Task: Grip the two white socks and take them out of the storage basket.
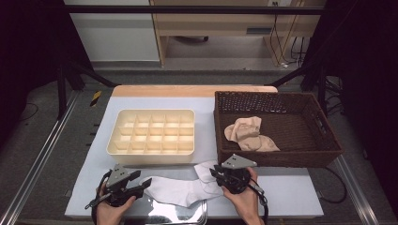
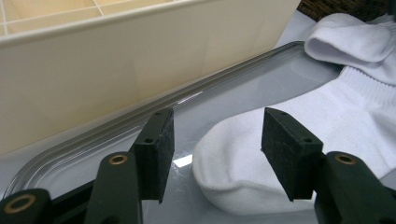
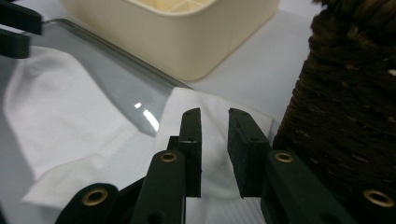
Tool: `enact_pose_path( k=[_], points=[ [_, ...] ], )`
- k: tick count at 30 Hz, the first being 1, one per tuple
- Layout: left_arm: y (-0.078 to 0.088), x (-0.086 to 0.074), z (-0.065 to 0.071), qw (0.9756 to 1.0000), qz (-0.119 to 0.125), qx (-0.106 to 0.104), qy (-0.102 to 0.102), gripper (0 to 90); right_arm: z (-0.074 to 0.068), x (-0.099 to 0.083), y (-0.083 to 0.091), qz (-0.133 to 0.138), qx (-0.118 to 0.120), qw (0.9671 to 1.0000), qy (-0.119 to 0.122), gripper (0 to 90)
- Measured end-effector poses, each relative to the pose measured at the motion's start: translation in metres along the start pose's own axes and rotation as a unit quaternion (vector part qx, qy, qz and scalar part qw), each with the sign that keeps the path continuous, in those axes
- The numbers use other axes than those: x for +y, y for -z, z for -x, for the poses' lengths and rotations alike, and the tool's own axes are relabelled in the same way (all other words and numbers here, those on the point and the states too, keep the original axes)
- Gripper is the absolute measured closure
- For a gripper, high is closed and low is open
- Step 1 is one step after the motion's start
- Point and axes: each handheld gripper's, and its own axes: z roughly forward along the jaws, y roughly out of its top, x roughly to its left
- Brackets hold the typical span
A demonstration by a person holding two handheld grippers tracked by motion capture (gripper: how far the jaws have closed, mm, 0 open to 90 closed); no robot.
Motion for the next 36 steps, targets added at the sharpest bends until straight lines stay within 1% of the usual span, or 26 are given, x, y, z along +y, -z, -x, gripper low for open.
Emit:
enact_pose_path(
  k=[2, 4, 6, 7, 9, 10, 11, 12, 13, 14, 16, 18, 21, 23, 26, 29, 33, 35, 36],
  points=[
    [0.000, 0.000, 0.001, 1.0000, -0.003, 0.009, -0.002, 46.1, -0.002, -0.003, 0.007, 0.001, 0.011, 0.9999, 0.005, 78.6],
    [-0.001, 0.000, 0.001, 0.9999, -0.006, 0.015, -0.001, 48.8, -0.006, -0.012, 0.008, -0.009, 0.032, 0.9995, 0.004, 78.5],
    [-0.001, -0.001, 0.001, 0.9997, -0.011, 0.021, -0.001, 51.7, -0.010, -0.022, 0.005, -0.025, 0.043, 0.9988, 0.005, 76.6],
    [-0.002, -0.001, 0.001, 0.9997, -0.015, 0.021, 0.000, 52.9, -0.012, -0.026, 0.003, -0.033, 0.048, 0.9983, 0.006, 74.2],
    [-0.004, -0.002, 0.001, 0.9992, -0.023, 0.033, -0.001, 56.6, -0.014, -0.031, -0.001, -0.038, 0.053, 0.9979, 0.005, 67.6],
    [-0.004, -0.002, 0.001, 0.9991, -0.028, 0.032, 0.000, 59.9, -0.014, -0.032, -0.004, -0.045, 0.057, 0.9974, 0.004, 66.9],
    [-0.005, -0.002, 0.001, 0.9990, -0.033, 0.030, 0.002, 62.6, -0.014, -0.034, -0.007, -0.058, 0.061, 0.9964, 0.004, 67.2],
    [-0.006, -0.002, 0.001, 0.9987, -0.038, 0.033, 0.002, 63.7, -0.014, -0.036, -0.011, -0.066, 0.059, 0.9960, 0.008, 68.7],
    [-0.007, -0.003, 0.001, 0.9986, -0.041, 0.033, 0.002, 65.8, -0.015, -0.038, -0.013, -0.058, 0.057, 0.9966, 0.013, 72.2],
    [-0.007, -0.003, 0.002, 0.9986, -0.043, 0.032, 0.000, 67.4, -0.015, -0.038, -0.012, -0.061, 0.053, 0.9966, 0.015, 75.2],
    [-0.007, -0.003, 0.003, 0.9984, -0.045, 0.034, -0.001, 71.9, -0.015, -0.035, -0.009, -0.068, 0.046, 0.9965, 0.017, 85.6],
    [-0.007, -0.003, 0.003, 0.9983, -0.048, 0.032, 0.000, 76.3, -0.014, -0.035, -0.007, -0.070, 0.050, 0.9961, 0.016, 89.6],
    [-0.008, -0.004, 0.003, 0.9984, -0.048, 0.028, -0.001, 84.6, -0.013, -0.033, -0.002, -0.066, 0.054, 0.9962, 0.015, 90.0],
    [-0.008, -0.004, 0.002, 0.9984, -0.049, 0.029, -0.004, 87.7, -0.011, -0.031, 0.004, -0.065, 0.057, 0.9962, 0.012, 90.0],
    [-0.008, -0.003, 0.002, 0.9986, -0.047, 0.024, -0.005, 88.4, -0.007, -0.032, 0.014, -0.058, 0.056, 0.9967, 0.010, 90.0],
    [-0.008, -0.002, 0.002, 0.9988, -0.042, 0.022, -0.007, 88.7, -0.001, -0.037, 0.025, -0.057, 0.053, 0.9970, 0.005, 90.0],
    [-0.010, 0.001, 0.001, 0.9991, -0.034, 0.025, -0.007, 88.8, 0.010, -0.045, 0.040, -0.058, 0.040, 0.9975, -0.003, 90.0],
    [-0.012, 0.002, 0.000, 0.9991, -0.031, 0.026, -0.008, 88.8, 0.015, -0.048, 0.042, -0.069, 0.038, 0.9969, -0.008, 90.0],
    [-0.013, 0.002, 0.000, 0.9991, -0.032, 0.026, -0.009, 88.7, 0.017, -0.051, 0.041, -0.078, 0.033, 0.9964, -0.010, 90.0]
  ],
)
